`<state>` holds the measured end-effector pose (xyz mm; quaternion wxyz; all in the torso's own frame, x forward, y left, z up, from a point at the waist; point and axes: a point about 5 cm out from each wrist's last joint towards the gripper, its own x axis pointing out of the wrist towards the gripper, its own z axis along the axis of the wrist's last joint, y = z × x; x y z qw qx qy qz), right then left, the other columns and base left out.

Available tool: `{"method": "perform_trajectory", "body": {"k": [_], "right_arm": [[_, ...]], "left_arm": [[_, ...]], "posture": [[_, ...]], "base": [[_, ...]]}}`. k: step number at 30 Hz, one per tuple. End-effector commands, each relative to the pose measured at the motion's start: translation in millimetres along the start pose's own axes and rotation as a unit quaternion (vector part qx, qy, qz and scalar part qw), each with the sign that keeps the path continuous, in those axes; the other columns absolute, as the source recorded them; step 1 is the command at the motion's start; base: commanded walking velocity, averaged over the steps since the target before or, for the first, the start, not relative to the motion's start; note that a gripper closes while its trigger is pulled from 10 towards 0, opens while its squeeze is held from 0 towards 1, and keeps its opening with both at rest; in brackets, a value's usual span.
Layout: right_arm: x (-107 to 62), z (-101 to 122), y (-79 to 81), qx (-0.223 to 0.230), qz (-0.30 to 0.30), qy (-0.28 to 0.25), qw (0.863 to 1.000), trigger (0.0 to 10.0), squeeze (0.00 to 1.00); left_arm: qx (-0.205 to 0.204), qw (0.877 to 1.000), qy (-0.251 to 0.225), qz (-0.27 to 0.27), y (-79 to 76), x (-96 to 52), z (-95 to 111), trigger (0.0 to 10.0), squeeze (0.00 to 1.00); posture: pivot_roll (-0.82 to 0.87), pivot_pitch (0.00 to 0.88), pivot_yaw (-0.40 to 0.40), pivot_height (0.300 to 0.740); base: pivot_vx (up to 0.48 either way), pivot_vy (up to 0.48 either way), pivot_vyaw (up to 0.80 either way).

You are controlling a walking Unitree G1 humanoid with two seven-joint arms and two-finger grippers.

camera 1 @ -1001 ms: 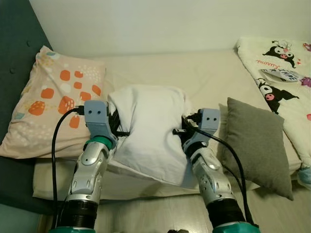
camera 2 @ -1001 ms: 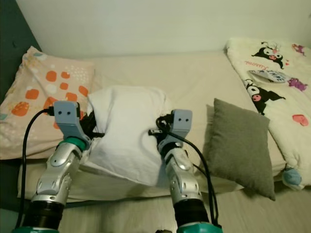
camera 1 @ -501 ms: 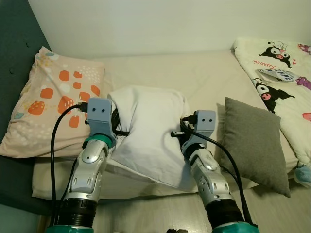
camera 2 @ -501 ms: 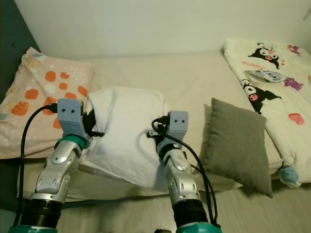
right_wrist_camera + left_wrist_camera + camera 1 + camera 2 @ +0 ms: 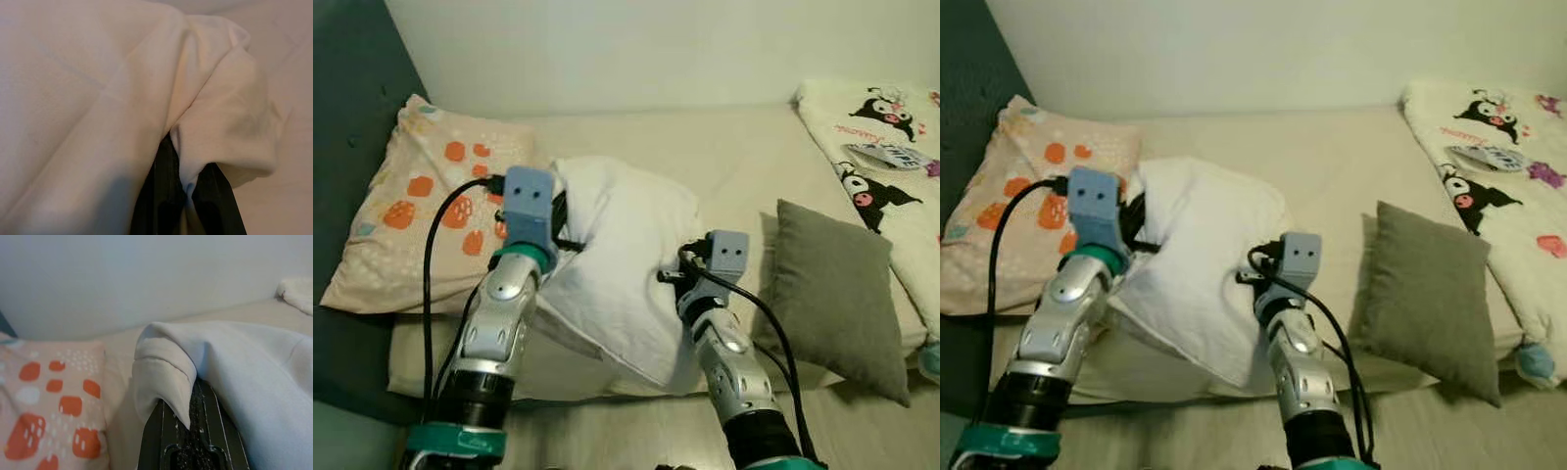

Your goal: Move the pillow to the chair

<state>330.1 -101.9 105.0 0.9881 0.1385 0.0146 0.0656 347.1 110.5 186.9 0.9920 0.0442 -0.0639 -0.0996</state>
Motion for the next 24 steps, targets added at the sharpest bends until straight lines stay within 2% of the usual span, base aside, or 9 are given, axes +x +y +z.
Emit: {"method": "perform_trajectory", "body": {"k": [1, 5, 11, 13, 14, 19, 24], "right_arm": [[5.0, 8.6, 13.4, 0.005, 0.020, -0.025, 0.999, 10.0, 0.00], [2.4, 10.9, 5.8, 0.008, -0.003, -0.035, 0.999, 10.0, 0.00], [-2.7, 11.0, 0.8, 0.000, -0.021, -0.045, 0.999, 10.0, 0.00], [-3.6, 10.5, -0.6, 0.002, -0.030, -0.048, 0.998, 10.0, 0.00], [-4.3, 10.8, -1.5, 0.008, -0.038, -0.053, 0.998, 10.0, 0.00], [-5.1, 15.3, -2.4, 0.008, -0.039, -0.064, 0.997, 10.0, 0.00], [-6.3, 20.0, -1.7, -0.037, -0.017, -0.074, 0.996, 10.0, 0.00]], "left_arm": [[0.012, 0.999, -0.024, -0.027, -10.0, 3.3, 12.4, 10.0, 0.00], [0.017, 0.999, -0.017, -0.040, -11.3, 4.5, 7.8, 10.0, 0.00], [0.020, 0.999, -0.017, -0.025, -3.0, 3.5, -1.9, 10.0, 0.00], [0.009, 1.000, -0.014, -0.014, 2.7, 1.6, -7.7, 10.0, 0.00], [-0.006, 1.000, -0.003, -0.012, 7.9, -1.7, -16.9, 10.0, 0.00], [-0.037, 0.999, 0.003, 0.000, 14.2, -8.4, -29.9, 10.0, 0.00], [-0.040, 0.999, -0.002, 0.020, 16.7, -16.8, -38.8, 10.0, 0.00]], "posture": [[0.14, 0.000, 0.142, 0.740], [0.10, 0.000, 0.180, 0.740], [0.08, 0.000, 0.209, 0.740], [0.07, 0.000, 0.218, 0.740], [0.06, 0.000, 0.221, 0.740], [0.04, 0.009, 0.214, 0.740], [0.05, 0.019, 0.201, 0.740]], "base": [[0.000, 0.000, 0.00], [0.000, 0.000, 0.00], [0.000, 0.000, 0.00], [0.000, 0.000, 0.00], [0.000, 0.000, 0.00], [0.000, 0.000, 0.00], [0.000, 0.000, 0.00]]}}
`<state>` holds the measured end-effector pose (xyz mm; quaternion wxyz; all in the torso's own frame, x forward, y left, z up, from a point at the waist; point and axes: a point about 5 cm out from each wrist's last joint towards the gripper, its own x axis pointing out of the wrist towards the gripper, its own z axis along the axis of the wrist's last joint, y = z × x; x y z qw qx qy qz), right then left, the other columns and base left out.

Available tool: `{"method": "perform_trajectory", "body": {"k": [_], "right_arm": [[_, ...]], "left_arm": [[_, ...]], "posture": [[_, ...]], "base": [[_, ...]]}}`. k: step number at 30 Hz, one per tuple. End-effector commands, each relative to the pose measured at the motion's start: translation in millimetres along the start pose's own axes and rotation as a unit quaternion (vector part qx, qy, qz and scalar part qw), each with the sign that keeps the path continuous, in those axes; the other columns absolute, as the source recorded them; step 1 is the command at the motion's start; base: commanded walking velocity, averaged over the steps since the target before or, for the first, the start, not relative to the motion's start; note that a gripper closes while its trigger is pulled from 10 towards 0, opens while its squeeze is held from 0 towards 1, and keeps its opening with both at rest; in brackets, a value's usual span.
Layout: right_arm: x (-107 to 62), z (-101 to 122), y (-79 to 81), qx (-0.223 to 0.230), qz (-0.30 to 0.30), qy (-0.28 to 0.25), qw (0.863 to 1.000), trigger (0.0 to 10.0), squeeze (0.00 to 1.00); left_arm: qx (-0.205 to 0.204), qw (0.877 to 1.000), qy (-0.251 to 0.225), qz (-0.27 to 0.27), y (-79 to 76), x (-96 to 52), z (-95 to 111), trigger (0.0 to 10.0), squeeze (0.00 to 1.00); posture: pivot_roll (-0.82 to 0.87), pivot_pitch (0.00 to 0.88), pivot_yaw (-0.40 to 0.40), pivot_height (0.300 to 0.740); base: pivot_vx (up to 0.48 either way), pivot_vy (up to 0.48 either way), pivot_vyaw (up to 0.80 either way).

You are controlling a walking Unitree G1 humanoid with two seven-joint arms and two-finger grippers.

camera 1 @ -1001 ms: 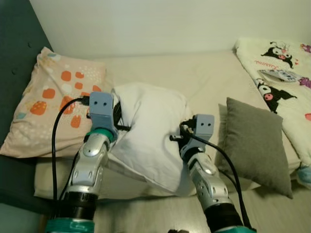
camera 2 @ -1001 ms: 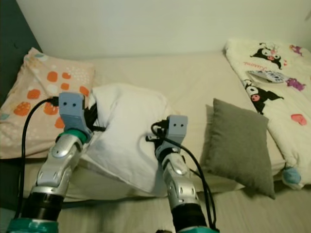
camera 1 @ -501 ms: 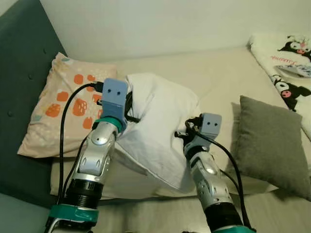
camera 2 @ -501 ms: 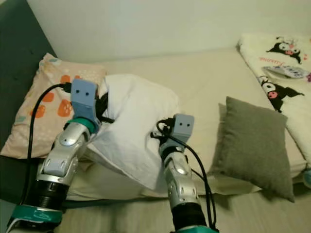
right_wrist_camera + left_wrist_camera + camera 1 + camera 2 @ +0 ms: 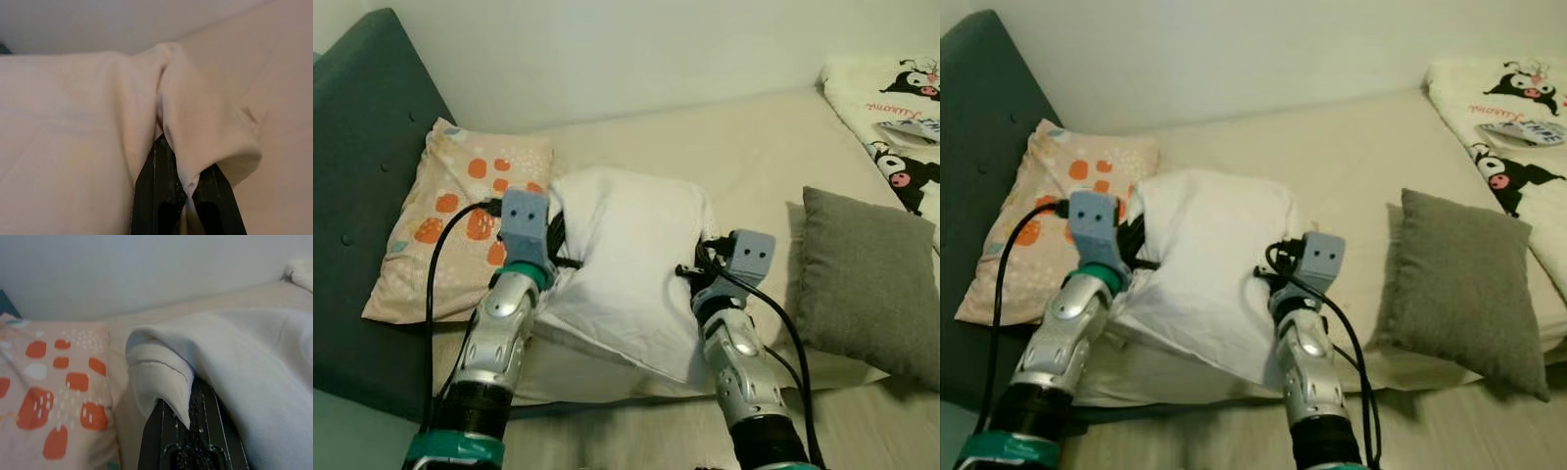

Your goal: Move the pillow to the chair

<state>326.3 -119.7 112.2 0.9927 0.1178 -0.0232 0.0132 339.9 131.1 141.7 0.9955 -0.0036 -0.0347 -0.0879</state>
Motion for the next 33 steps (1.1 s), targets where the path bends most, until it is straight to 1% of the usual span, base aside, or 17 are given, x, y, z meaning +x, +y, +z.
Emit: {"method": "perform_trajectory", "body": {"k": [1, 6, 8, 12, 15, 17, 19, 20, 21, 24, 25, 28, 30, 31, 32, 33], "right_arm": [[-0.6, 9.7, 13.4, -0.020, 0.037, -0.034, 0.999, 10.0, 0.00], [-0.5, 14.3, 14.2, -0.009, 0.035, -0.046, 0.998, 10.0, 0.00], [-0.9, 16.7, 14.1, 0.001, 0.028, -0.052, 0.998, 10.0, 0.00], [-1.8, 17.5, 13.7, 0.003, 0.025, -0.053, 0.998, 10.0, 0.00], [-3.8, 18.6, 13.1, 0.010, 0.022, -0.058, 0.998, 10.0, 0.00], [-3.9, 19.1, 13.4, 0.011, 0.022, -0.059, 0.998, 10.0, 0.00], [-2.4, 27.9, 17.0, 0.015, 0.028, -0.075, 0.997, 10.0, 0.00], [-0.4, 41.4, 20.7, 0.022, 0.035, -0.100, 0.994, 10.0, 0.00], [-0.4, 41.4, 20.7, 0.022, 0.035, -0.100, 0.994, 10.0, 0.00], [2.5, 63.0, 21.4, 0.022, 0.040, -0.134, 0.990, 10.0, 0.00], [2.9, 67.3, 21.1, 0.023, 0.039, -0.140, 0.989, 10.0, 0.00], [3.2, 70.9, 20.6, 0.024, 0.039, -0.146, 0.988, 10.0, 0.00], [4.7, 82.4, 19.7, 0.024, 0.039, -0.163, 0.986, 10.0, 0.00], [6.0, 93.1, 20.5, 0.026, 0.044, -0.178, 0.983, 10.0, 0.00], [6.0, 93.1, 20.5, 0.026, 0.044, -0.178, 0.983, 10.0, 0.00], [6.5, 97.4, 21.4, 0.029, 0.048, -0.183, 0.981, 10.0, 0.00]], "left_arm": [[0.011, 1.000, -0.028, 0.006, 1.5, -1.1, 5.6, 10.0, 0.00], [0.016, 0.999, -0.036, 0.002, -2.8, -2.2, 7.0, 10.0, 0.00], [0.021, 0.999, -0.040, -0.008, -6.5, -0.5, 7.4, 10.0, 0.00], [0.024, 0.999, -0.043, -0.017, -9.6, 1.2, 9.7, 10.0, 0.00], [0.044, 0.997, -0.049, -0.033, -14.1, 2.4, 13.8, 10.0, 0.00], [0.046, 0.997, -0.050, -0.034, -14.3, 2.4, 14.4, 10.0, 0.00], [0.042, 0.997, -0.068, -0.024, -11.1, 4.3, 24.3, 10.0, 0.00], [0.034, 0.995, -0.090, -0.010, -6.5, 6.9, 36.2, 10.0, 0.00], [0.034, 0.995, -0.090, -0.010, -6.5, 6.9, 36.2, 10.0, 0.00], [0.025, 0.992, -0.124, 0.002, -2.7, 11.8, 56.1, 10.0, 0.00], [0.024, 0.991, -0.130, 0.003, -2.6, 12.9, 59.9, 10.0, 0.00], [0.024, 0.990, -0.136, 0.002, -2.8, 13.8, 63.0, 10.0, 0.00], [0.027, 0.987, -0.157, -0.002, -5.2, 16.7, 74.8, 10.0, 0.00], [0.028, 0.984, -0.177, -0.002, -7.3, 19.1, 87.1, 10.0, 0.00], [0.028, 0.984, -0.177, -0.002, -7.3, 19.1, 87.1, 10.0, 0.00], [0.026, 0.982, -0.188, 0.003, -7.5, 19.7, 93.7, 10.0, 0.00]], "posture": [[0.05, 0.019, 0.201, 0.740], [0.05, 0.015, 0.197, 0.740], [0.04, 0.015, 0.205, 0.740], [0.04, 0.015, 0.208, 0.740], [0.04, 0.024, 0.210, 0.740], [0.04, 0.024, 0.210, 0.740], [0.04, 0.024, 0.216, 0.740], [0.03, 0.022, 0.218, 0.740], [0.03, 0.022, 0.218, 0.740], [0.02, 0.019, 0.215, 0.740], [0.02, 0.019, 0.215, 0.740], [0.02, 0.016, 0.212, 0.740], [0.01, 0.011, 0.203, 0.740], [0.01, 0.011, 0.203, 0.740], [0.01, 0.011, 0.203, 0.740], [0.01, 0.007, 0.185, 0.740]], "base": [[0.000, 0.000, 0.00], [0.000, 0.000, -0.80], [0.000, 0.000, -0.80], [0.000, 0.000, -0.80], [0.000, 0.000, -0.80], [0.000, 0.000, -0.80], [0.000, 0.000, -0.80], [0.000, 0.000, -0.80], [0.000, 0.000, -0.80], [0.000, 0.000, -0.80], [0.000, 0.000, -0.80], [0.000, 0.000, -0.80], [0.000, 0.000, -0.80], [0.000, 0.000, -0.80], [0.000, 0.000, -0.80], [0.000, 0.000, -0.80]]}}
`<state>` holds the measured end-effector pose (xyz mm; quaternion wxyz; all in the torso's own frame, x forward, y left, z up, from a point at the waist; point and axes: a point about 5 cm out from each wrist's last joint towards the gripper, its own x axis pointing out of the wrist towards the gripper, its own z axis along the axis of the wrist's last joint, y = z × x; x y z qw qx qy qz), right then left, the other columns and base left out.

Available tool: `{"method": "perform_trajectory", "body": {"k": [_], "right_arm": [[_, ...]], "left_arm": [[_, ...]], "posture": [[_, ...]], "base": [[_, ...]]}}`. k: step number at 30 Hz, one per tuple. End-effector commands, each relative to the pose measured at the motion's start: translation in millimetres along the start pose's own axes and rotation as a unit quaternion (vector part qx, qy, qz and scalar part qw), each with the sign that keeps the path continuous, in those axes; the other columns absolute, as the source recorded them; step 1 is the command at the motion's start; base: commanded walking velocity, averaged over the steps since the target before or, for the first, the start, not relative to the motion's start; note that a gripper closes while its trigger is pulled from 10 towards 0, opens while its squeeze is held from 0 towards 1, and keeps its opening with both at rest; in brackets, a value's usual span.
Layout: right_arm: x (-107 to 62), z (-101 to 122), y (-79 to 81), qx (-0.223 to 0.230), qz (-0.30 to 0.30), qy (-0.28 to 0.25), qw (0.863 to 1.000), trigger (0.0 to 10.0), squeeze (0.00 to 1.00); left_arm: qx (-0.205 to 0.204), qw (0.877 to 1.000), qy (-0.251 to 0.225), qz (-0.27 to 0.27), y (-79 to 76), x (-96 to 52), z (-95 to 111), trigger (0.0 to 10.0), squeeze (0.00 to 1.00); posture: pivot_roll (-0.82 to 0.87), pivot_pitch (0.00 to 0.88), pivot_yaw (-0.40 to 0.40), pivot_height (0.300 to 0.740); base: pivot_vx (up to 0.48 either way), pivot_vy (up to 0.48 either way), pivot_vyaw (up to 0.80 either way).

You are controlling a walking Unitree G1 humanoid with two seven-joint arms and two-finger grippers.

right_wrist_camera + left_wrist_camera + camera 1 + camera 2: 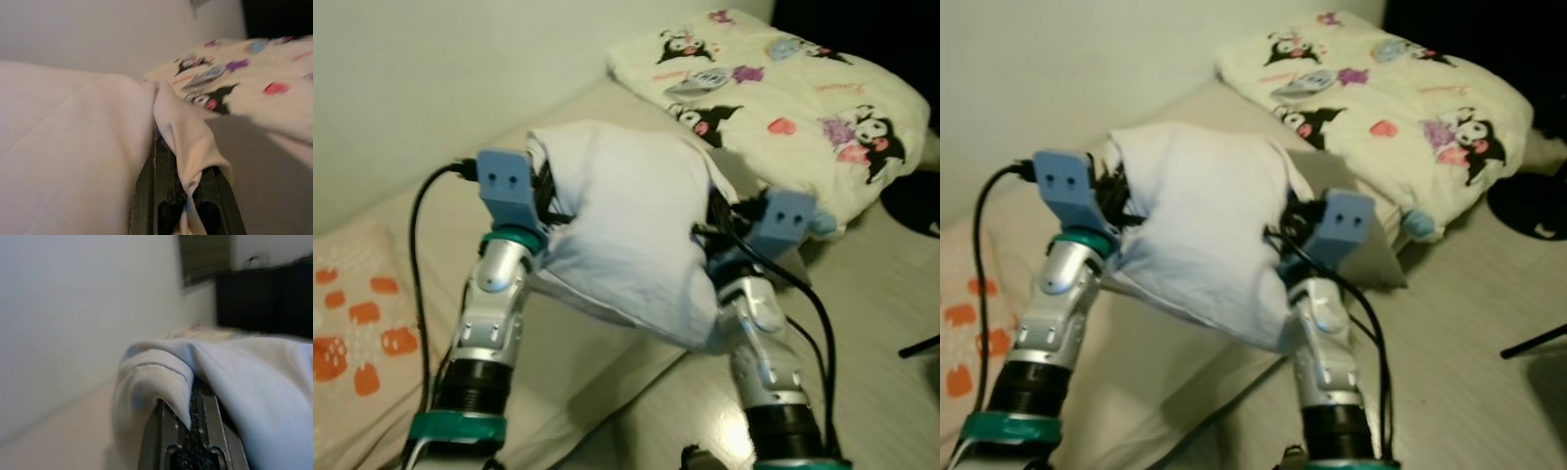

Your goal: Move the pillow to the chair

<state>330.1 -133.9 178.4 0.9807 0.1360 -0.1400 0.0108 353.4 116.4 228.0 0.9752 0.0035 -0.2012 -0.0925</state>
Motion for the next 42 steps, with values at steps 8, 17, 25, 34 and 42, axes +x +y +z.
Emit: {"method": "perform_trajectory", "body": {"k": [8, 17, 25, 34, 42], "right_arm": [[15.5, 44.4, 30.6, 0.039, 0.059, -0.088, 0.994, 10.0, 0.00], [26.7, 89.7, 54.8, 0.069, 0.114, -0.146, 0.980, 10.0, 0.00], [35.0, 111.9, 50.4, 0.077, 0.102, -0.183, 0.975, 10.0, 0.00], [34.0, 93.5, 49.2, 0.053, 0.119, -0.143, 0.981, 10.0, 0.00], [28.9, 80.1, 40.2, 0.040, 0.106, -0.121, 0.986, 10.0, 0.00]], "left_arm": [[0.022, 0.995, -0.083, 0.041, 13.2, 13.2, 40.9, 10.0, 0.00], [0.044, 0.984, -0.165, 0.042, 13.3, 30.3, 89.5, 10.0, 0.00], [0.040, 0.979, -0.196, 0.028, -1.0, 36.4, 105.9, 10.0, 0.00], [0.021, 0.987, -0.156, 0.012, -10.3, 37.4, 88.8, 10.0, 0.00], [0.028, 0.989, -0.142, -0.001, -7.9, 35.0, 79.4, 10.0, 0.00]], "posture": [[0.02, 0.000, 0.170, 0.740], [0.02, 0.000, 0.160, 0.740], [0.05, 0.000, 0.144, 0.740], [0.03, 0.000, 0.130, 0.740], [0.01, 0.000, 0.139, 0.740]], "base": [[0.000, 0.000, -0.80], [0.000, 0.000, -0.80], [0.000, 0.000, -0.80], [0.000, 0.000, -0.80], [0.000, 0.000, -0.80]]}}
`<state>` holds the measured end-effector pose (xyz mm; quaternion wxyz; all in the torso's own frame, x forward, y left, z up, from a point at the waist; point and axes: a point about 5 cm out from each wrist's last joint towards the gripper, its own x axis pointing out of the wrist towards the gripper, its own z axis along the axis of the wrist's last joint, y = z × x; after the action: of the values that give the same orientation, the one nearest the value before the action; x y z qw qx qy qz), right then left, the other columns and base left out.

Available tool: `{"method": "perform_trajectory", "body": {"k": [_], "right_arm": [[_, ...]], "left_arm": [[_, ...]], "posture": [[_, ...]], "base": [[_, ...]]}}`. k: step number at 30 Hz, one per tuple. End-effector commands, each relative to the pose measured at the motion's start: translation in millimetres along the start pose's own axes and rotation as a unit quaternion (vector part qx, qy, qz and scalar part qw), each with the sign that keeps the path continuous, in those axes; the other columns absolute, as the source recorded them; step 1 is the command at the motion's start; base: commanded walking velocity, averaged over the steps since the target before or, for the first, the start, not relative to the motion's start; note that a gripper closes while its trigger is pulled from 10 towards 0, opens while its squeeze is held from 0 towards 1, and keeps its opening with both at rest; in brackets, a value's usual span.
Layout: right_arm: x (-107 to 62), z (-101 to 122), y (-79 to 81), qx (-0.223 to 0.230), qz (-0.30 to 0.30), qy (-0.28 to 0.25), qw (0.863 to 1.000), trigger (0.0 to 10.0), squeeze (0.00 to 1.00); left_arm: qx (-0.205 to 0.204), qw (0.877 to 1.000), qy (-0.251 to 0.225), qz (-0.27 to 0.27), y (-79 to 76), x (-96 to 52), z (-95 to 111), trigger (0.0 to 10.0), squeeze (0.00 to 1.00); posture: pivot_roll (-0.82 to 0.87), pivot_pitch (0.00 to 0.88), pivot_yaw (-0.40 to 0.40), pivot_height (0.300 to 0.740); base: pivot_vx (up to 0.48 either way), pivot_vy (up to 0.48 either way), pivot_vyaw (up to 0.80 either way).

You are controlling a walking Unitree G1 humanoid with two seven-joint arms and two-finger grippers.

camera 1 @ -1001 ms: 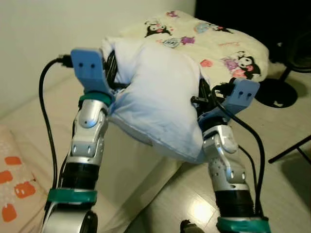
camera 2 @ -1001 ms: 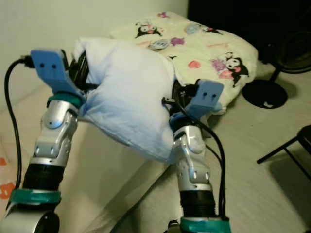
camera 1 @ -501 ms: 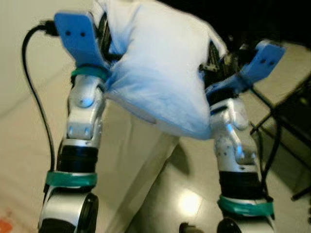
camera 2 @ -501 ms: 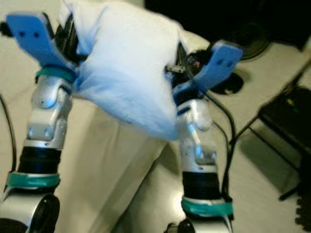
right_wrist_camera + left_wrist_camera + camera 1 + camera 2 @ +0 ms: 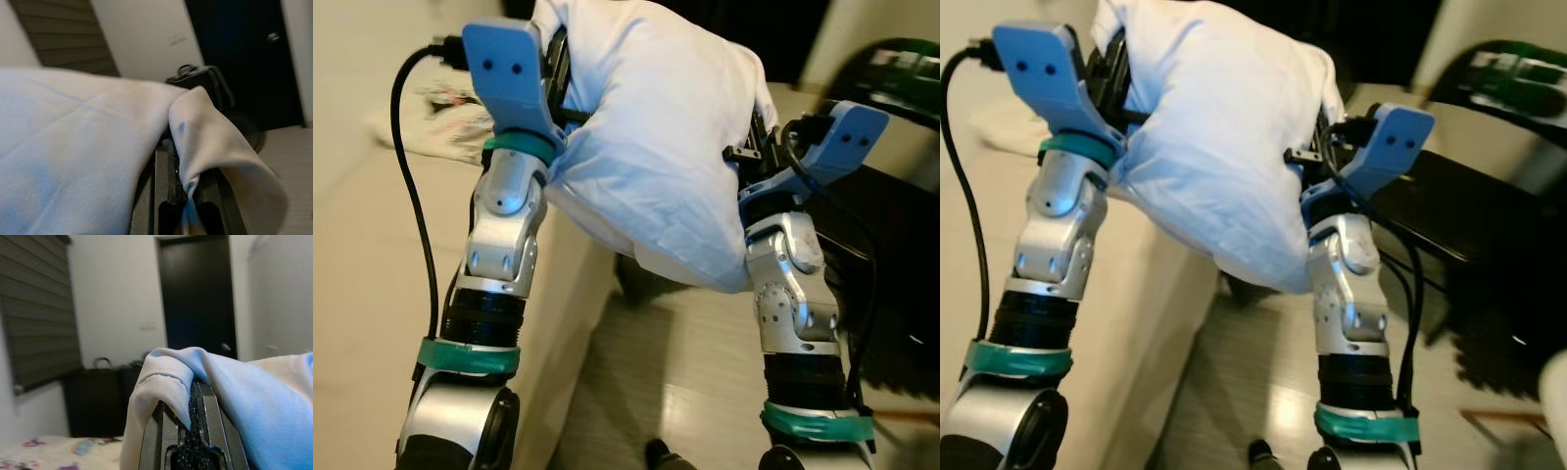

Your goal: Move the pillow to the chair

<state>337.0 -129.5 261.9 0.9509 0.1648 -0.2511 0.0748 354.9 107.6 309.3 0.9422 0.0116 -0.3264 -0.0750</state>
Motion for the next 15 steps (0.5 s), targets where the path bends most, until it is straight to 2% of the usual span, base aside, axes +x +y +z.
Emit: {"method": "perform_trajectory", "body": {"k": [1, 6, 9, 12, 13, 14, 15], "right_arm": [[2.4, 4.7, 14.7, 0.002, 0.032, -0.015, 0.999, 10.0, 0.00], [2.6, 6.1, 10.9, -0.001, 0.028, -0.018, 0.999, 10.0, 0.00], [0.1, 2.8, 9.2, -0.006, 0.026, -0.012, 1.000, 10.0, 0.00], [-3.3, -2.6, 6.4, -0.011, 0.021, -0.003, 1.000, 10.0, 0.00], [-5.9, -6.7, 3.9, -0.015, 0.017, 0.006, 1.000, 10.0, 0.00], [-5.9, -6.7, 3.9, -0.015, 0.017, 0.006, 1.000, 10.0, 0.00], [-9.8, -12.7, 0.4, -0.024, 0.012, 0.017, 0.999, 10.0, 0.00]], "left_arm": [[0.003, 1.000, -0.014, -0.014, -2.8, 1.7, 5.5, 10.0, 0.00], [0.004, 1.000, -0.017, -0.021, -4.6, 3.1, 6.2, 10.0, 0.00], [-0.008, 1.000, -0.003, -0.027, -7.4, -0.6, -0.4, 10.0, 0.00], [-0.027, 0.999, 0.031, -0.028, -9.5, -9.3, -15.8, 10.0, 0.00], [-0.037, 0.997, 0.059, -0.027, -9.9, -15.6, -26.7, 10.0, 0.00], [-0.037, 0.997, 0.059, -0.027, -9.9, -15.6, -26.7, 10.0, 0.00], [-0.041, 0.995, 0.090, -0.028, -10.1, -24.5, -39.7, 10.0, 0.00]], "posture": [[0.01, 0.000, 0.139, 0.740], [0.01, 0.000, 0.147, 0.740], [0.00, 0.000, 0.148, 0.740], [0.00, 0.000, 0.151, 0.740], [0.00, 0.000, 0.154, 0.740], [0.00, 0.000, 0.154, 0.740], [0.00, 0.000, 0.154, 0.740]], "base": [[0.000, 0.000, -0.80], [0.000, 0.000, -0.80], [0.000, 0.000, -0.80], [0.000, 0.000, -0.80], [0.000, 0.000, -0.80], [0.000, 0.000, -0.80], [0.000, 0.000, -0.80]]}}
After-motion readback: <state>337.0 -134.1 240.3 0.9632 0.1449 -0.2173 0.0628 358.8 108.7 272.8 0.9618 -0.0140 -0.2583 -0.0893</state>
